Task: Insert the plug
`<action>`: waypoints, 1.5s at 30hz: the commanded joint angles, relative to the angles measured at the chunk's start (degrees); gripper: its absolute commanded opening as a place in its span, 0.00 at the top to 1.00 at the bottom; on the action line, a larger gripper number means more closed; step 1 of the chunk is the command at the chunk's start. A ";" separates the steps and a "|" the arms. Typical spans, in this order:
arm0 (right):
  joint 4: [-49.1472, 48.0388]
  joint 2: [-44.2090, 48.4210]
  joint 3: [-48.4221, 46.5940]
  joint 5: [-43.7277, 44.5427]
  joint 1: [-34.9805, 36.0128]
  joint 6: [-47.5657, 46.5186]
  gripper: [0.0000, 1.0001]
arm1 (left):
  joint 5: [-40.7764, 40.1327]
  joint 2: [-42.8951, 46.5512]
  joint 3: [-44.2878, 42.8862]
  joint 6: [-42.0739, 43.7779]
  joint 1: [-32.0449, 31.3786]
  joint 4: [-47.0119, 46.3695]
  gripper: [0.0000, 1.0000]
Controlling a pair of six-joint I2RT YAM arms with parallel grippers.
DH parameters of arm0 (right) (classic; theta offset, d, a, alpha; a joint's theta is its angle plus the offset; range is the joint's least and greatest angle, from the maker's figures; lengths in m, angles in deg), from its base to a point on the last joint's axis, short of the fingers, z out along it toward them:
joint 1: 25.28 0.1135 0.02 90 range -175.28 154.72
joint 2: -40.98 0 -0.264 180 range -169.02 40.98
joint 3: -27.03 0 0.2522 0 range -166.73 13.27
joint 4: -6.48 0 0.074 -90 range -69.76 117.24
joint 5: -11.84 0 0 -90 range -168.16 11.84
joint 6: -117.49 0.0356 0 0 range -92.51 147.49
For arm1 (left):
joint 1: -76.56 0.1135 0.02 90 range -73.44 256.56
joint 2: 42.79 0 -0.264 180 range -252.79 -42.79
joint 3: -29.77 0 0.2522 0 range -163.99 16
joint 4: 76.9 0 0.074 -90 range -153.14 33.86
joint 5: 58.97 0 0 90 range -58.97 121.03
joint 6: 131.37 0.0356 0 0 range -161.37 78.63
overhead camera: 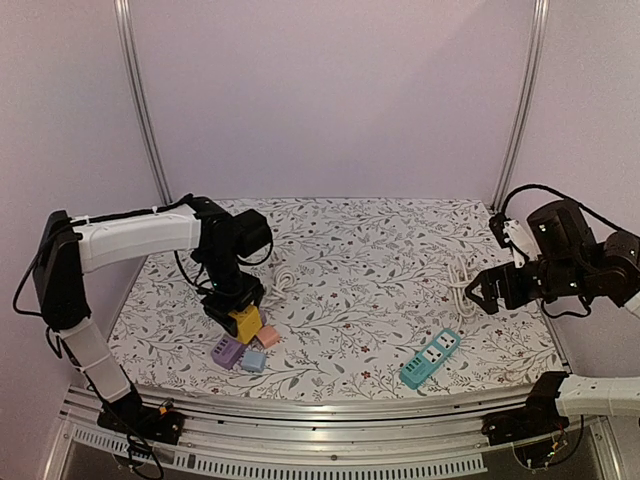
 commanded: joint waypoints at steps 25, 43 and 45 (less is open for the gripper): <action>0.95 7.37 2.57 -1.06 0.19 0.67 0.01 | -2.43 -3.23 3.15 11.17 4.28 -1.15 1.00; 1.99 7.60 2.52 -1.12 0.17 1.62 0.01 | -2.04 -4.94 2.71 13.78 5.74 -1.41 1.00; 2.04 7.67 2.41 -1.14 0.12 1.47 0.01 | -1.87 -5.04 2.73 13.75 5.62 -1.43 1.00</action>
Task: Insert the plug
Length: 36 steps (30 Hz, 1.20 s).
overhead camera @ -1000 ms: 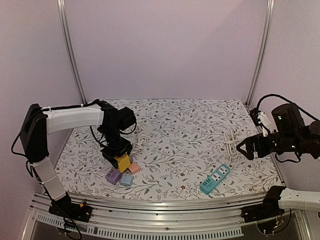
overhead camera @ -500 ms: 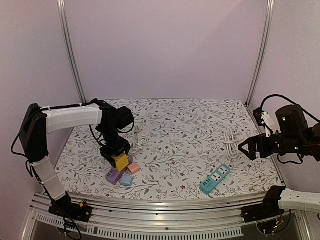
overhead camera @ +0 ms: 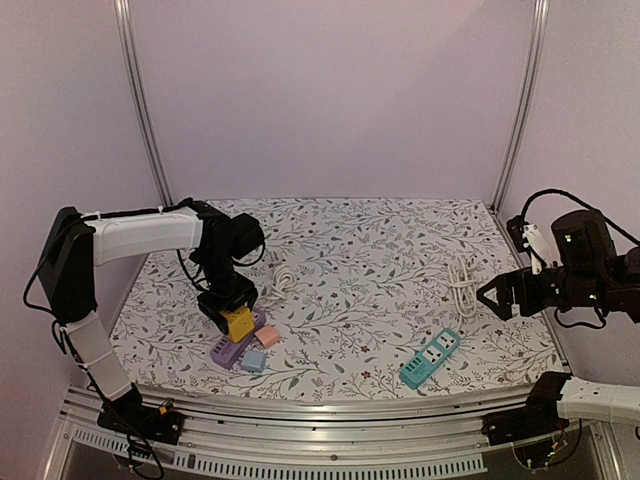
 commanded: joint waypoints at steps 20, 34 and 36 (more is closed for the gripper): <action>1.61 -0.68 -0.43 0.32 0.10 -1.23 0.01 | -0.78 -1.58 4.78 -11.53 -7.48 -1.17 1.00; 0.15 -2.13 0.17 -0.04 0.16 -1.35 0.01 | -0.53 -3.36 11.02 -19.63 -9.59 -8.25 1.00; 0.21 -1.96 0.02 0.10 0.12 -1.32 0.01 | 0.12 -4.37 10.94 -19.40 -9.59 -8.19 1.00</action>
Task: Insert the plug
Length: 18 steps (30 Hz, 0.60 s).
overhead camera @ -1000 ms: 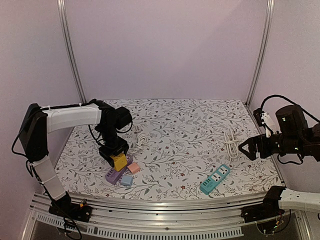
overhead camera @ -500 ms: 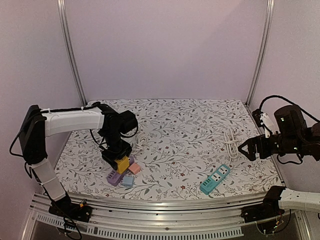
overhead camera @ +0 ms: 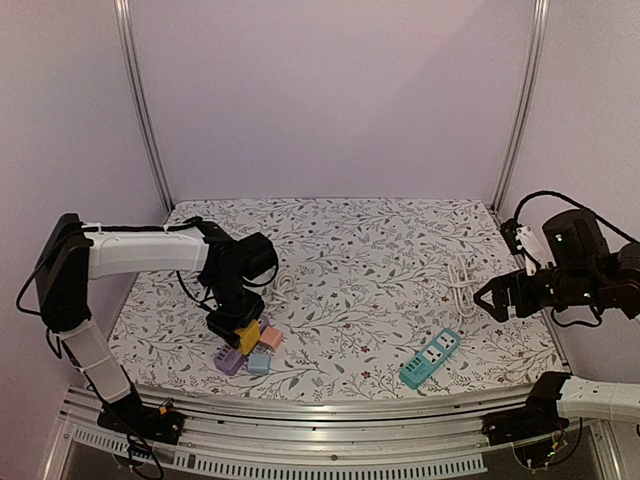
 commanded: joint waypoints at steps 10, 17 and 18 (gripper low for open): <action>-0.40 -0.07 0.29 0.69 0.13 -0.10 0.01 | 1.99 -5.63 5.86 2.57 -0.19 -3.14 1.00; -0.34 -0.26 0.47 1.54 0.20 0.77 0.01 | -4.80 -5.07 4.13 17.05 4.43 -3.63 1.00; -0.23 -0.26 0.43 1.72 0.17 0.93 0.01 | -5.56 -5.26 3.42 19.36 5.46 -2.99 1.00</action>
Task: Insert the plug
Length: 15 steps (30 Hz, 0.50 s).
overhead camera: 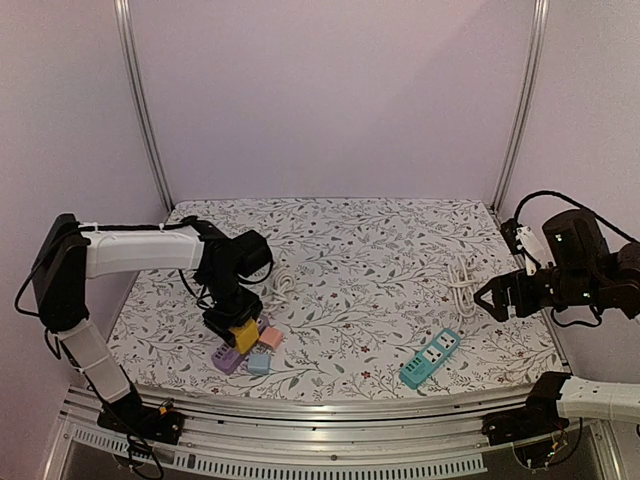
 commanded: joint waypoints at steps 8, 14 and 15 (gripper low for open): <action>0.66 -0.19 -0.22 3.25 0.15 3.24 0.01 | -6.38 -7.66 -1.22 32.34 13.58 -4.10 1.00; 0.28 -1.54 -0.60 3.95 0.18 5.75 0.01 | -4.65 -13.88 -6.53 45.15 16.34 -4.30 1.00; 0.27 -1.78 -0.68 4.13 0.22 6.31 0.01 | -4.39 -14.72 -7.08 46.03 16.39 -3.92 1.00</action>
